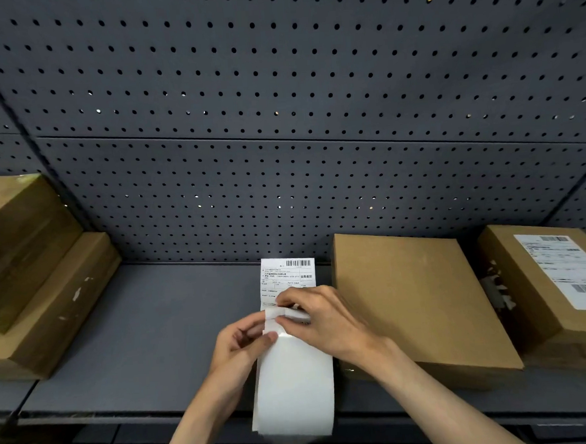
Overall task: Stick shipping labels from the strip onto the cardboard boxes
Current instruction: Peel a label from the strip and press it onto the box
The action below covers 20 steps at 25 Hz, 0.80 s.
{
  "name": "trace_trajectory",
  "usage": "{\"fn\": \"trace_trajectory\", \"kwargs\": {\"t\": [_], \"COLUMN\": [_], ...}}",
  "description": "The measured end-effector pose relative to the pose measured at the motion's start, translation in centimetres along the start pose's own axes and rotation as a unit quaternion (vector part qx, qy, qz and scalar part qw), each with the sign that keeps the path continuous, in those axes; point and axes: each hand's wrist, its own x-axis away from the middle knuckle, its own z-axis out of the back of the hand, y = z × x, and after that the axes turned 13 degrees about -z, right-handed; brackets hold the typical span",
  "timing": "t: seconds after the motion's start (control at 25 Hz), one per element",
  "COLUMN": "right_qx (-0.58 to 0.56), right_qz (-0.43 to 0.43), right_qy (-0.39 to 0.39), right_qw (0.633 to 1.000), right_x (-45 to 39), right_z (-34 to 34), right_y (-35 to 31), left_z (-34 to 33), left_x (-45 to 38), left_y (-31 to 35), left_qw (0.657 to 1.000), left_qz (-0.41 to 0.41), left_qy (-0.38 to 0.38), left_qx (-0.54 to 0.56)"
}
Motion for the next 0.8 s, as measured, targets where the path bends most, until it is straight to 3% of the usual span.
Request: {"fn": "trace_trajectory", "kwargs": {"t": [0.16,0.32,0.44,0.64,0.8], "right_qx": [-0.002,-0.078,-0.098,0.049,0.204], "right_qz": [0.017,-0.052,-0.065,0.025,0.004], "right_qy": [0.012,-0.017,-0.018,0.073,0.009], "right_qw": [1.000,0.995,0.993,0.996,0.979], "right_x": [0.2,0.0,-0.1,1.0,2.7], "right_z": [-0.5,-0.8,-0.8,0.0,1.2], "right_y": [-0.2,-0.1,0.2,-0.7,-2.2], "left_z": [-0.3,-0.2,-0.6,-1.1,-1.0], "left_x": [-0.1,-0.1,-0.4,-1.2,-1.9], "left_y": [0.1,0.3,0.5,0.3,0.4], "left_qw": [0.999,0.998,0.993,0.991,0.987], "left_qz": [0.006,0.006,0.034,0.037,0.022], "left_qy": [0.032,0.013,0.048,0.118,0.152], "left_qx": [0.041,0.067,0.102,0.050,0.038]}}
